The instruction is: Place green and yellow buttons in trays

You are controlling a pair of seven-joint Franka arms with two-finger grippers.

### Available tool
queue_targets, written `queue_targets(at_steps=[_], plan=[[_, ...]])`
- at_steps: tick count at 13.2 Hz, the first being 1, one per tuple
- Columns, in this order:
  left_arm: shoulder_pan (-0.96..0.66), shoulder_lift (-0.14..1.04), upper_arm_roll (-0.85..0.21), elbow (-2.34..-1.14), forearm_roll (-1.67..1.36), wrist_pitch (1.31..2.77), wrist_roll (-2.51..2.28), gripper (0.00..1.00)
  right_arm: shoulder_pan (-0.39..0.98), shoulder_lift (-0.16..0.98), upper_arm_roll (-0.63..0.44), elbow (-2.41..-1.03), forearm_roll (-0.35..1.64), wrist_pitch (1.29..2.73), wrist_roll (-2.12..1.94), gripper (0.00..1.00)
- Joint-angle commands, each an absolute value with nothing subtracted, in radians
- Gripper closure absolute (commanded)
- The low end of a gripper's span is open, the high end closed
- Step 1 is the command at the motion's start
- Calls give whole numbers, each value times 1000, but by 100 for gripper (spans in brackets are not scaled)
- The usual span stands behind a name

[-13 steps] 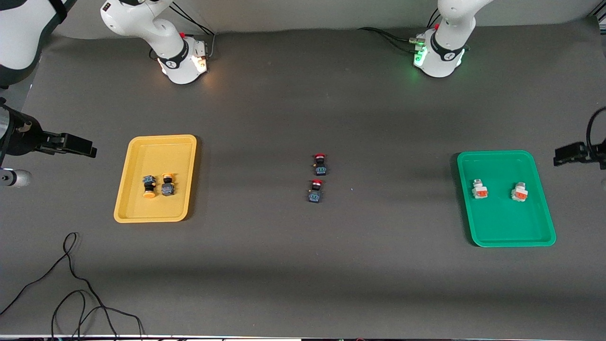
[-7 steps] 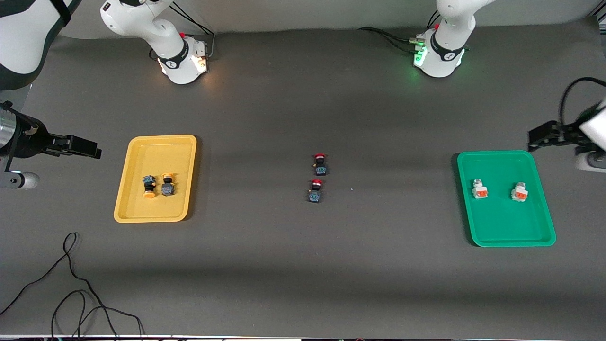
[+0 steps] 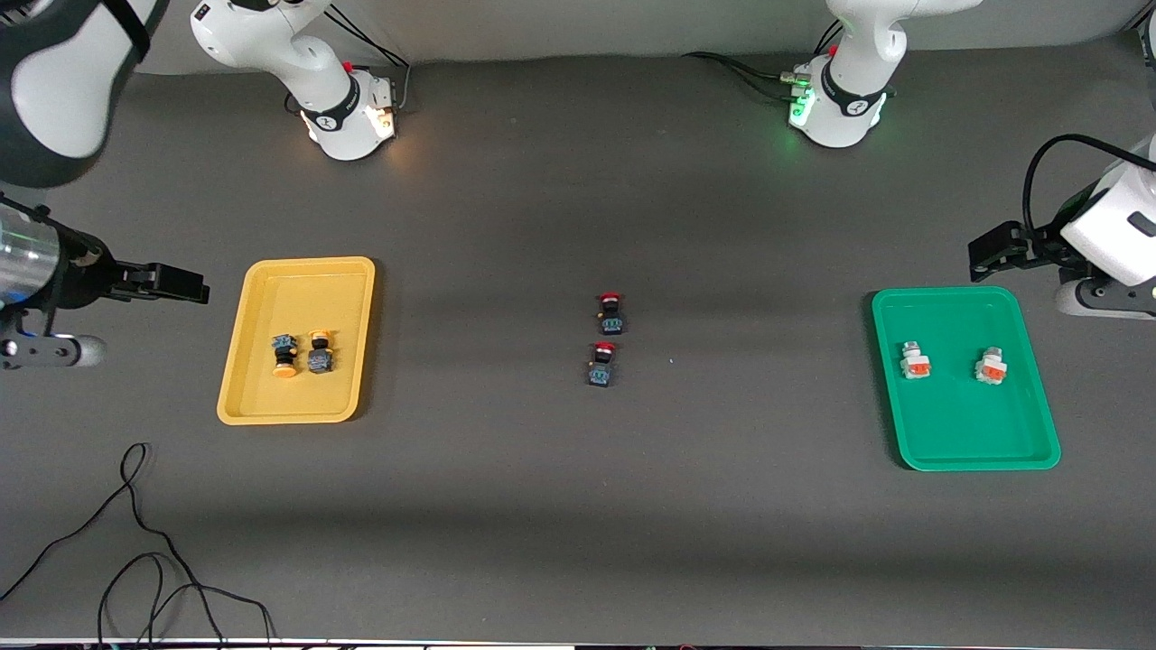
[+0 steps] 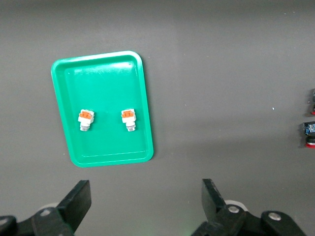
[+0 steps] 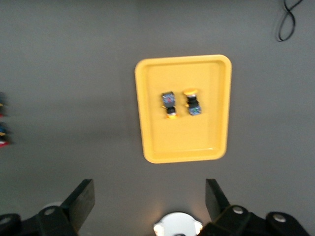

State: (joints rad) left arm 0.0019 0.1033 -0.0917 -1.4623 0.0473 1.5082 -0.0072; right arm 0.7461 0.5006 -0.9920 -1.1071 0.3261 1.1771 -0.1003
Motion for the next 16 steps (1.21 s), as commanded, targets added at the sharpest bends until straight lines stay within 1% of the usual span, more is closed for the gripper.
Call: queue_targets(at_steps=[1, 2, 4, 5, 6, 7, 8, 9, 10, 12, 16], plan=[[-89, 77, 3, -1497, 34, 1525, -17, 0, 565, 381, -623, -1114, 107, 1195, -37, 0], [-89, 66, 5, -1509, 32, 1528, -18, 0, 486, 355, -509, -1120, 72, 1203, 9, 0], [-83, 25, 6, -1581, 32, 1577, -20, 0, 376, 324, -367, -1143, 63, 1206, 61, 0], [-78, 14, 6, -1598, 31, 1589, -18, 0, 326, 315, -303, -1149, 43, 1206, 63, 0], [-78, 14, 6, -1597, 31, 1589, -18, 0, 280, 283, -235, -1188, 8, 1219, 63, 0], [-78, 14, 6, -1595, 31, 1591, -17, 0, 241, 234, -169, -1260, -26, 1261, 63, 0], [-77, 14, 6, -1594, 31, 1592, -17, 0, 221, 182, -131, -1335, -46, 1302, 64, 0], [-75, 17, 5, -1589, 31, 1595, -17, 0, 209, 152, -118, -1382, -51, 1330, 64, 0], [-69, 17, 5, -1589, 29, 1606, -15, 0, 200, 138, -114, -1405, -51, 1342, 64, 0], [-64, 15, 6, -1589, 2, 1602, -15, 0, 140, 92, -49, -1468, -52, 1377, 63, 0], [-64, 12, 5, -1583, -6, 1591, -14, 0, 81, -43, 7, -1673, -52, 1514, 60, 0]])
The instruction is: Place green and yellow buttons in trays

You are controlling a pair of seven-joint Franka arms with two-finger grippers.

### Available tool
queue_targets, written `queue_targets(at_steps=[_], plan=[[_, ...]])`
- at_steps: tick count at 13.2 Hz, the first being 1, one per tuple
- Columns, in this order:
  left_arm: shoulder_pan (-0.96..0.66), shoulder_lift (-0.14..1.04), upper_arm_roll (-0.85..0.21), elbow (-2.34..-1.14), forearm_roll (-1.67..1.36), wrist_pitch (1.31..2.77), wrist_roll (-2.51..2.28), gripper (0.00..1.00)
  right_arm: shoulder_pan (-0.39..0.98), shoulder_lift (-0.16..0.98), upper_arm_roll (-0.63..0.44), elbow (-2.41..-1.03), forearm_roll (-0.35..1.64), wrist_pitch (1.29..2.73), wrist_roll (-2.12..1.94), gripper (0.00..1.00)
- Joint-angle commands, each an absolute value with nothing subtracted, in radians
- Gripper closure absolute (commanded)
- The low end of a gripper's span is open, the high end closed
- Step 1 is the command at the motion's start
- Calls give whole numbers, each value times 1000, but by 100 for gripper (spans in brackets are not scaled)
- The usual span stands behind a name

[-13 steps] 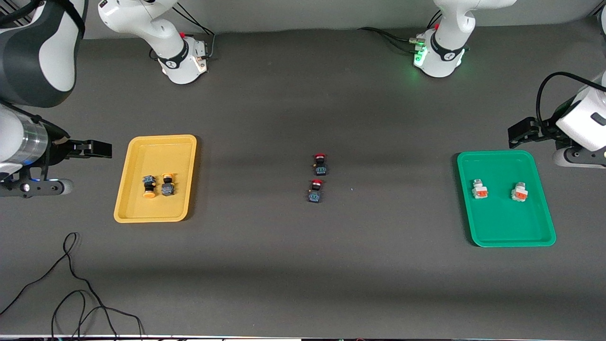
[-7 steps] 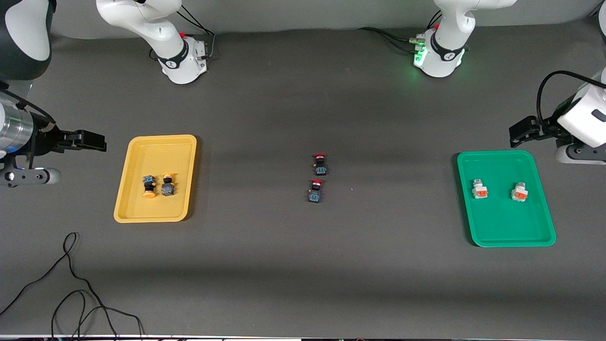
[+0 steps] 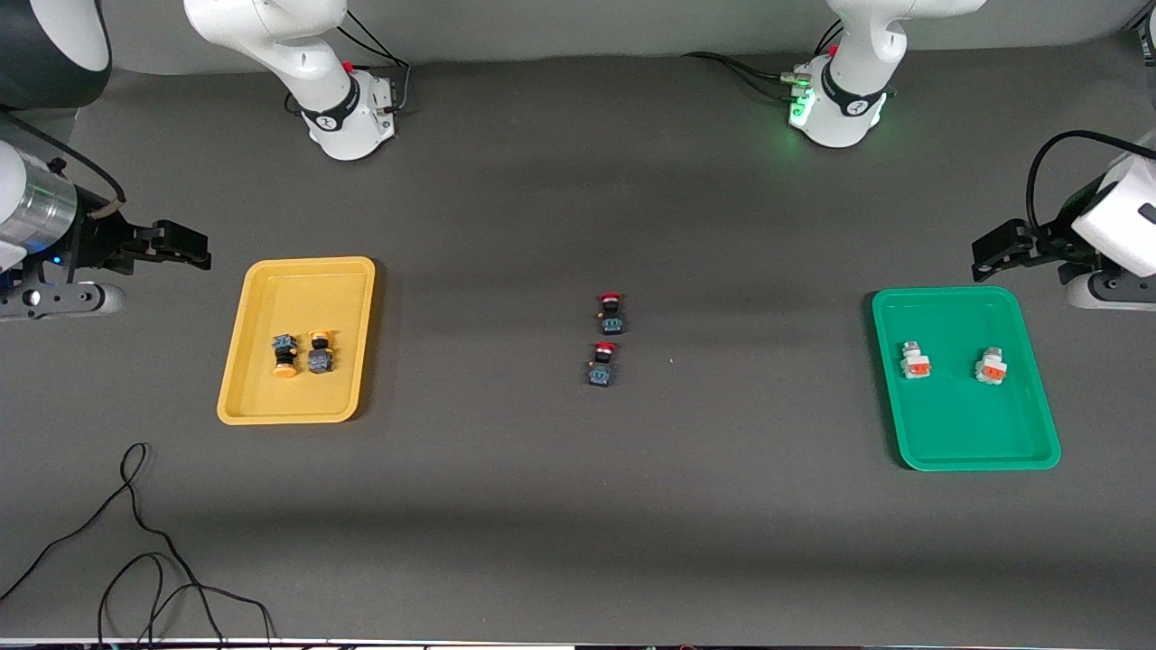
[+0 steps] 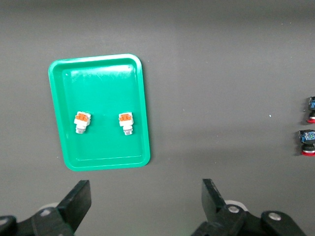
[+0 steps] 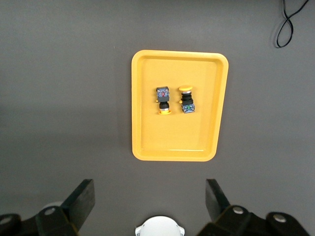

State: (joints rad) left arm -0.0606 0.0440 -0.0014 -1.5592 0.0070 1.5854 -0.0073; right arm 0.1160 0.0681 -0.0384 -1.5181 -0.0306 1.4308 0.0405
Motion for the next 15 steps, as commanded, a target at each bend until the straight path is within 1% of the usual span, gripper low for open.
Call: queue_targets(at_steps=[1, 5, 11, 12, 14, 15], plan=[[-64, 12, 5, -1580, -8, 1589, -12, 0, 68, -63, 24, -1701, -52, 1538, 60, 0], [-64, 12, 5, -1566, -6, 1572, -11, 0, 49, -109, 35, -1767, -51, 1591, 52, 0], [-64, 12, 6, -1563, -5, 1569, -2, 0, 32, -117, 47, -1787, -51, 1615, 51, 0], [-64, 12, 6, -1563, -5, 1569, 2, 0, 16, -138, 63, -1816, -51, 1641, 51, 0], [-64, 12, 6, -1563, -3, 1569, 2, 0, 5, -205, 75, -1920, -49, 1747, 51, 0], [-64, 12, 6, -1563, -3, 1569, 3, 0, 6, -210, 75, -1934, -46, 1800, 52, 0]])
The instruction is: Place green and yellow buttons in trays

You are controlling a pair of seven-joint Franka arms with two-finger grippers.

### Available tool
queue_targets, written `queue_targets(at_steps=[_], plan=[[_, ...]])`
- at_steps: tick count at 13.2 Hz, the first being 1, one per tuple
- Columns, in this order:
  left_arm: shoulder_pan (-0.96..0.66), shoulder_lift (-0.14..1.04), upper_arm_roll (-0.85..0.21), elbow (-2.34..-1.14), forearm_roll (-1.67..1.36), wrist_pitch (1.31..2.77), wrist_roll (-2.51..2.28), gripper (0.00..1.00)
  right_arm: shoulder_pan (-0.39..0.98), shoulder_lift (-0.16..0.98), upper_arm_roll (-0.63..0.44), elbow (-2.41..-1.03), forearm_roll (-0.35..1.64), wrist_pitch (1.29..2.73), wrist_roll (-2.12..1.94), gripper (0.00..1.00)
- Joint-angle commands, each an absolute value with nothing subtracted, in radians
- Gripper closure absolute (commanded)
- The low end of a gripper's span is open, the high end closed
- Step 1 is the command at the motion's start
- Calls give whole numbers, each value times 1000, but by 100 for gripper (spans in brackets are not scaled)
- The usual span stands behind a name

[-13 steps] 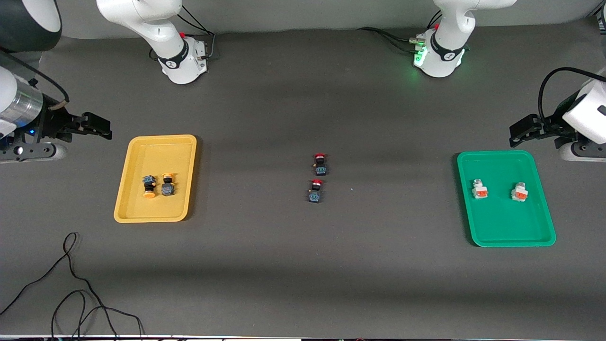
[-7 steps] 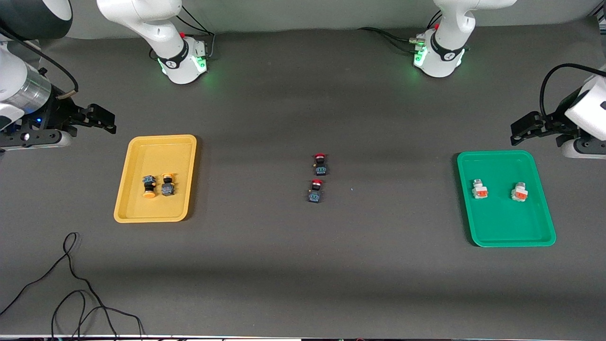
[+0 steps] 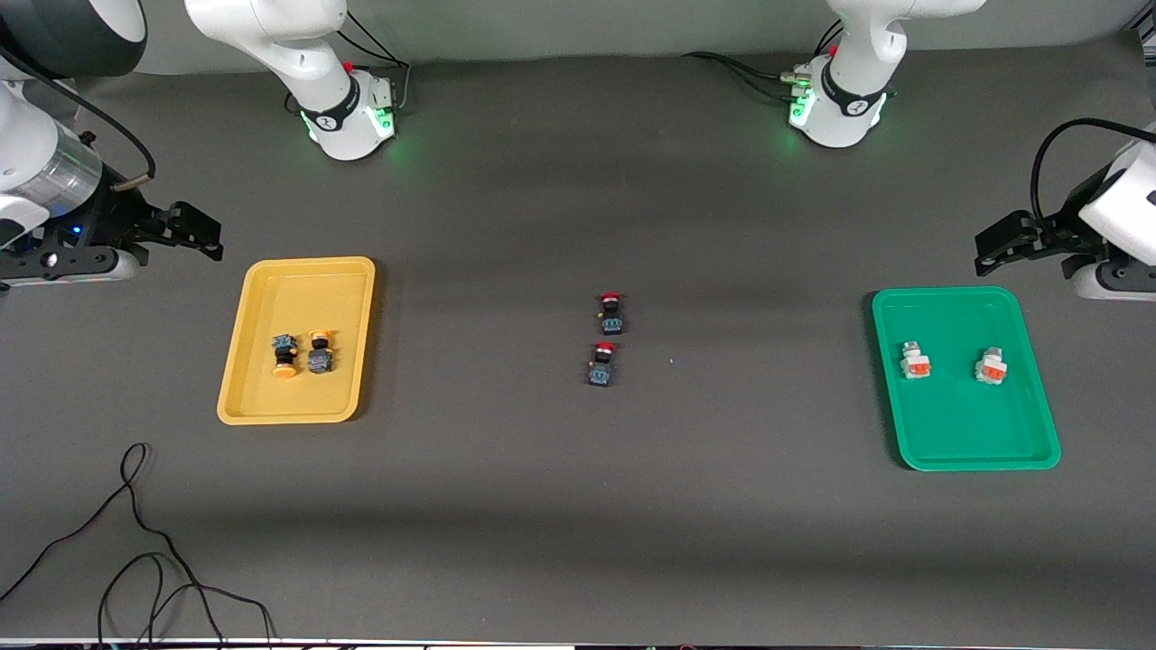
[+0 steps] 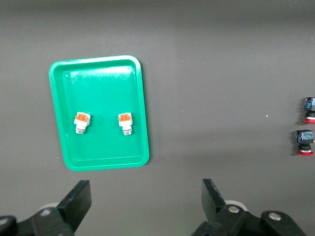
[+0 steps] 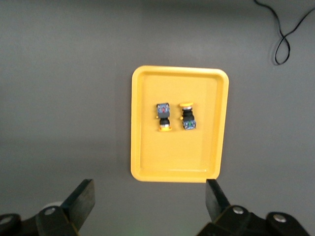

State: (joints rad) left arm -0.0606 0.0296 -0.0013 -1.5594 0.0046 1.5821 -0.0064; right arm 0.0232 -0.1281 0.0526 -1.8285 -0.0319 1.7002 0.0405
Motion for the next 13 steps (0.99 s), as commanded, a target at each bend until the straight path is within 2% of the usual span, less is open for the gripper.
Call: queue_targets(at_steps=[1, 2, 4, 7, 13], plan=[[-64, 12, 6, -1563, -3, 1568, 3, 0, 6, -192, 75, -1901, -40, 1819, 67, 0], [-64, 12, 6, -1563, -3, 1560, 3, 0, 8, -161, 75, -1838, -40, 1816, 66, 0], [-61, 12, 6, -1554, -3, 1548, 2, 0, 9, -156, 75, -1796, -52, 1813, 66, 0], [-60, 12, 6, -1552, -3, 1548, 3, 0, 6, -60, 69, -1601, -40, 1636, 63, 0], [-60, 14, 6, -1552, -2, 1548, 3, 0, 15, -40, 66, -1583, -51, 1617, 64, 0]])
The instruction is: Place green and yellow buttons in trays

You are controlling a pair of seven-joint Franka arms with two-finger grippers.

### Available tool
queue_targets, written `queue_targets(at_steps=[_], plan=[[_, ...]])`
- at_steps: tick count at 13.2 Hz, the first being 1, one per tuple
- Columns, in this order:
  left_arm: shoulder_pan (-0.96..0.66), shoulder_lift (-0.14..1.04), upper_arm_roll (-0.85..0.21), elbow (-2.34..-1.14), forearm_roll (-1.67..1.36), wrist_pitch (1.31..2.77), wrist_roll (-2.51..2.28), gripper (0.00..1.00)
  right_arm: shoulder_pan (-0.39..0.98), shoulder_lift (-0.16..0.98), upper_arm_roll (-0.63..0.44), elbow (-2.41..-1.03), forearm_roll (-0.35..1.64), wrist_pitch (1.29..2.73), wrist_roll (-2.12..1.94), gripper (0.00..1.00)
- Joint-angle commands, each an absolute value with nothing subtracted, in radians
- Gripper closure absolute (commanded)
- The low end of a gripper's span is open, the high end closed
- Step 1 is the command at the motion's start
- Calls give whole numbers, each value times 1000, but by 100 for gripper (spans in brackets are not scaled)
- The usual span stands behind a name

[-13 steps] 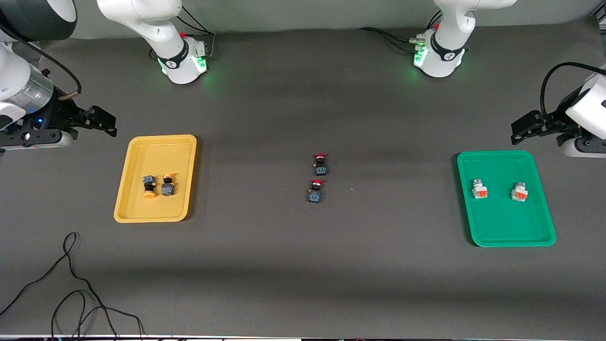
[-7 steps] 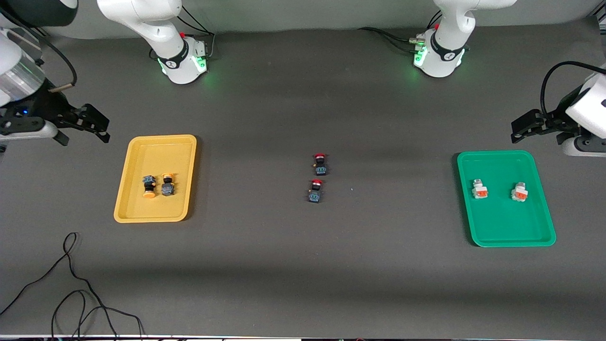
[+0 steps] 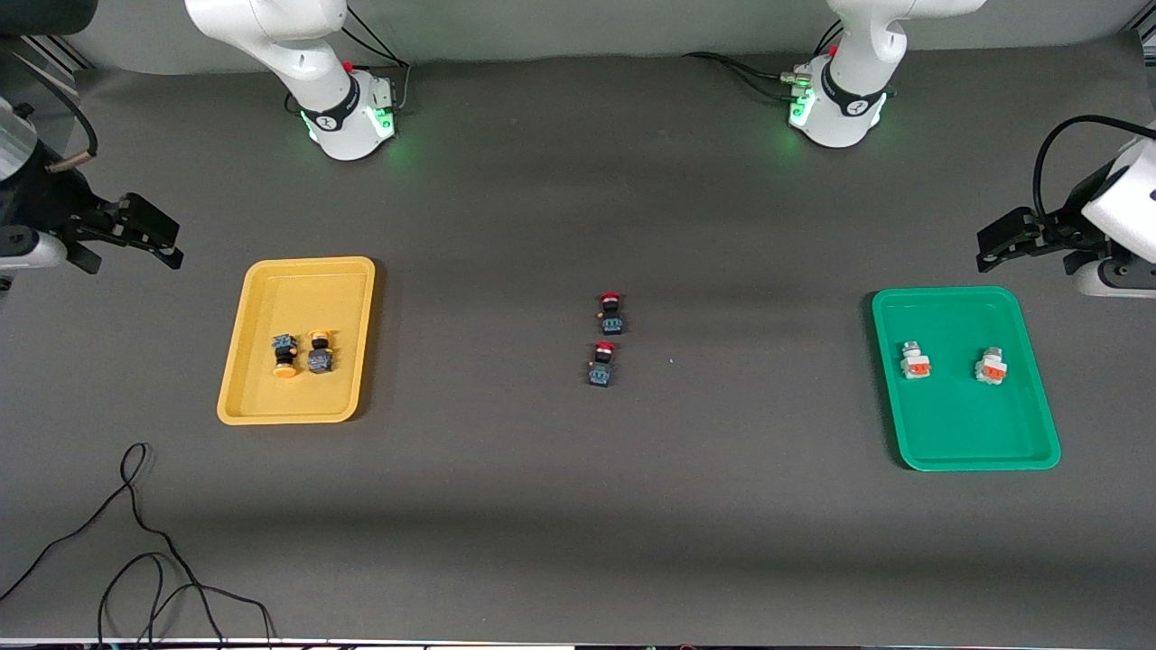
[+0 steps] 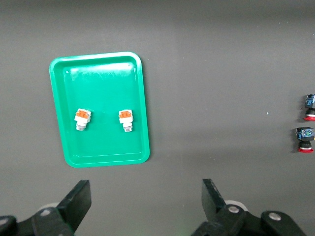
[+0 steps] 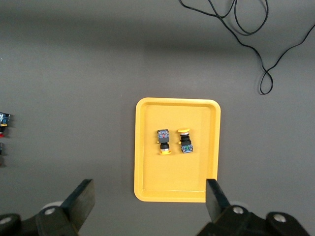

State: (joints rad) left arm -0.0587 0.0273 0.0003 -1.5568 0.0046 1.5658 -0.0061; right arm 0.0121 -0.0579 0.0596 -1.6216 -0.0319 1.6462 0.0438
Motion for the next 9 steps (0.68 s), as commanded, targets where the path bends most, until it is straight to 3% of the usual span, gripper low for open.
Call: queue_targets(at_steps=[1, 9], plan=[[-60, 14, 6, -1552, -2, 1548, 3, 0, 8, -31, 66, -1583, -51, 1617, 58, 0], [-60, 14, 6, -1552, 2, 1548, 3, 0, 17, -23, 66, -1583, -52, 1612, 61, 0]])
